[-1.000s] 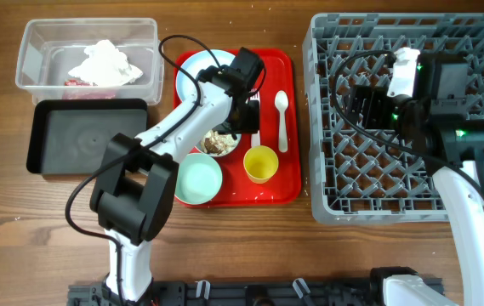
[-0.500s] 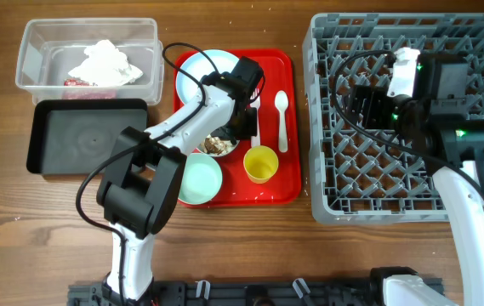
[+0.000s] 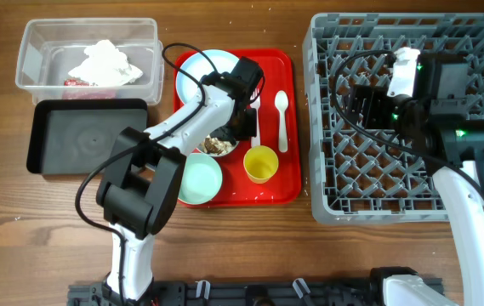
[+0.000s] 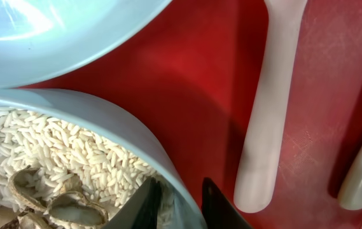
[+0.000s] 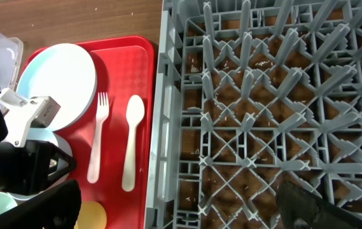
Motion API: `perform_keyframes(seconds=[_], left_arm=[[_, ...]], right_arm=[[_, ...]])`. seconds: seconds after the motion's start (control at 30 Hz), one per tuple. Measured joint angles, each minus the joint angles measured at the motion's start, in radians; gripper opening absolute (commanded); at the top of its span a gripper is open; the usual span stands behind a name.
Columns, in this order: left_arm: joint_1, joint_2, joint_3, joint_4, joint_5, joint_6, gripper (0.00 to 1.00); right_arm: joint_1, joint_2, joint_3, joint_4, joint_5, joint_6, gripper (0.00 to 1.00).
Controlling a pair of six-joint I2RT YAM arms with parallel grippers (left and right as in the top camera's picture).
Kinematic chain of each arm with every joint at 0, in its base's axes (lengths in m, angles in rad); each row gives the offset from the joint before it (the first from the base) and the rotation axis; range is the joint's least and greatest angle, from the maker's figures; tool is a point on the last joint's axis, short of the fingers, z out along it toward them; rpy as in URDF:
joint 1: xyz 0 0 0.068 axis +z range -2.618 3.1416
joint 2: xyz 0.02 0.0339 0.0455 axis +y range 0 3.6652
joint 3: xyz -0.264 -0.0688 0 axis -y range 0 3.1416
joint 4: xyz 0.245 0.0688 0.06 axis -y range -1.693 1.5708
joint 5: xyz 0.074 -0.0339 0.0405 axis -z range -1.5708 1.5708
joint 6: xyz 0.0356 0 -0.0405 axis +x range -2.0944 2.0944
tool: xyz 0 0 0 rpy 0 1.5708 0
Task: Sort waste into correct bins and load items into the dishwasher rack
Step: 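Move the left gripper to the rice bowl and grasp its rim, then lift the rice bowl left and tip its contents onto the black tray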
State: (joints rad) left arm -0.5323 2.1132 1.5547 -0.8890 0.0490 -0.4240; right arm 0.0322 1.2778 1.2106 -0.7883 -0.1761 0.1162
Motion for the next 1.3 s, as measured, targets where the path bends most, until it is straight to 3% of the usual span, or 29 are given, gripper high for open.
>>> perform_keyframes(seconds=[0.13, 0.53, 0.8, 0.87, 1.03, 1.2, 1.3], left_arm=[[0.0, -0.006, 0.0, 0.0, -0.003, -0.001, 0.04], [-0.002, -0.074, 0.001, -0.006, -0.042, -0.001, 0.04], [0.038, -0.283, 0.001, -0.015, 0.058, -0.001, 0.04], [0.15, -0.374, 0.004, -0.082, 0.13, 0.001, 0.04], [0.484, -0.407, 0.001, -0.216, 0.29, 0.077, 0.04], [0.764, -0.407, -0.082, -0.194, 0.496, 0.192, 0.04], [0.901, -0.407, -0.173, -0.098, 0.6, 0.222, 0.04]], right_arm=[[0.0, 0.0, 0.0, 0.003, 0.0, 0.0, 1.0], [0.0, 0.0, 0.0, 0.006, 0.0, 0.0, 1.0], [0.0, 0.0, 0.0, 0.027, 0.0, 0.0, 1.0], [0.0, 0.0, 0.0, 0.028, 0.0, 0.0, 1.0], [0.0, 0.0, 0.0, 0.038, 0.0, 0.0, 1.0], [0.0, 0.0, 0.0, 0.041, 0.0, 0.0, 1.0], [0.0, 0.0, 0.0, 0.044, 0.0, 0.0, 1.0]])
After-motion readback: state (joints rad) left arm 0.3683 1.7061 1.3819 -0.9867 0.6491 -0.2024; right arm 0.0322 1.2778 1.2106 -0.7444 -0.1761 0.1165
